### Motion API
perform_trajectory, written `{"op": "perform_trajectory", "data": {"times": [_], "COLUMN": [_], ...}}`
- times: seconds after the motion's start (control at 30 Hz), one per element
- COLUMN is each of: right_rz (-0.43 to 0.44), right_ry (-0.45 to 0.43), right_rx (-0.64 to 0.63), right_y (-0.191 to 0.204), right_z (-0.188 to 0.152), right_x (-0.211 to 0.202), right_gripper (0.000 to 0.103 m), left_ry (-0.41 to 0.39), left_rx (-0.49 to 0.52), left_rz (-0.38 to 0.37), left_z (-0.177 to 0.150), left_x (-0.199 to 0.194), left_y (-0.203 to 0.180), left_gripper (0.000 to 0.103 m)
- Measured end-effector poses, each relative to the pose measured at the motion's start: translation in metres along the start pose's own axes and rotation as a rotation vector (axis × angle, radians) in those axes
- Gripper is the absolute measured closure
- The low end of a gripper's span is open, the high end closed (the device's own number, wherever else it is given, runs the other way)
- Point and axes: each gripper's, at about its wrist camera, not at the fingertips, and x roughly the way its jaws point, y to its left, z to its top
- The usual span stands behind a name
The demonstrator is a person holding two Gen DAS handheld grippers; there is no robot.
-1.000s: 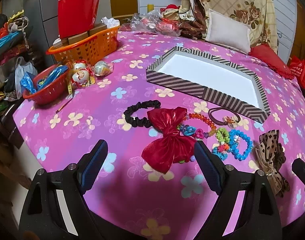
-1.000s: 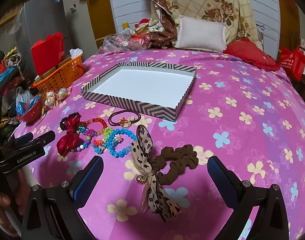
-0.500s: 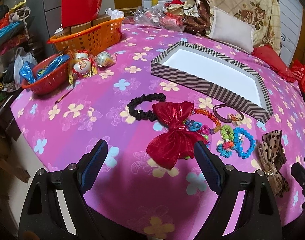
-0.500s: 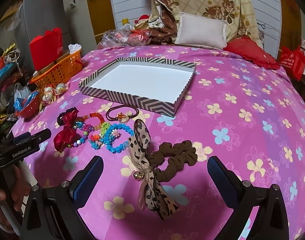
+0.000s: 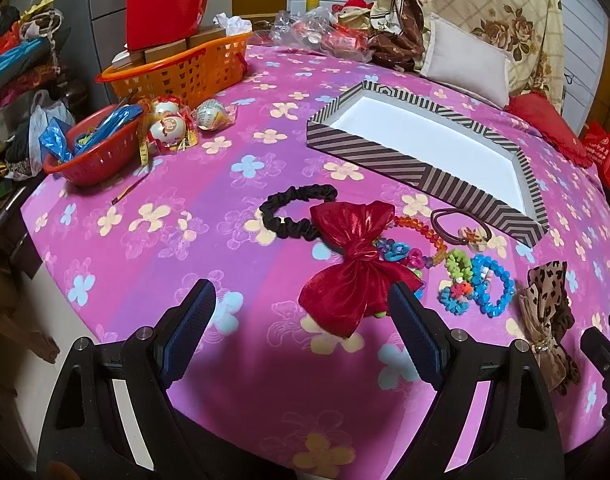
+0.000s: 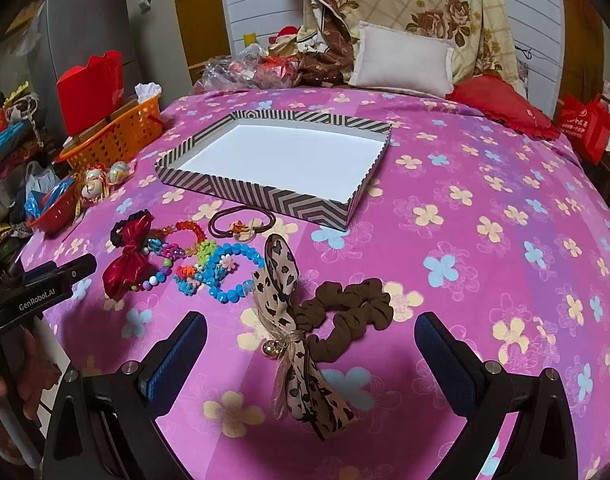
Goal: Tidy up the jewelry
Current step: 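Move both tools toward the red bow and leopard-print bow scrunchie, then grasp the red satin bow with left tool while right tool grasps leopard scrunchie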
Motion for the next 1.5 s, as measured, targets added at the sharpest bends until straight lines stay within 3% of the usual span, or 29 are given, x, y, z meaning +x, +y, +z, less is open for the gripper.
{"op": "perform_trajectory", "data": {"times": [0.43,0.73,1.17,1.5], "right_rz": [-0.002,-0.004,0.043,-0.022], "right_ry": [0.013,0.058,0.076,0.112], "right_rx": [0.022,0.066,-0.023,-0.093], "right_y": [-0.012,-0.033,-0.022,-0.018], "right_z": [-0.004,-0.010,-0.016,-0.011], "right_x": [0.000,0.006,0.020,0.050], "right_gripper": [0.000,0.000,0.001,0.001], "left_ry": [0.024,0.090,0.103,0.131], "left_rx": [-0.027,-0.146,-0.078,-0.056], "left_rz": [-0.008,-0.095,-0.141,-0.147], "left_z": [-0.002,0.002,0.013,0.021], "left_x": [0.006,0.019,0.030,0.046], "left_y": [0.016,0.044,0.015,0.003], "left_gripper": [0.015,0.015,0.015,0.015]}}
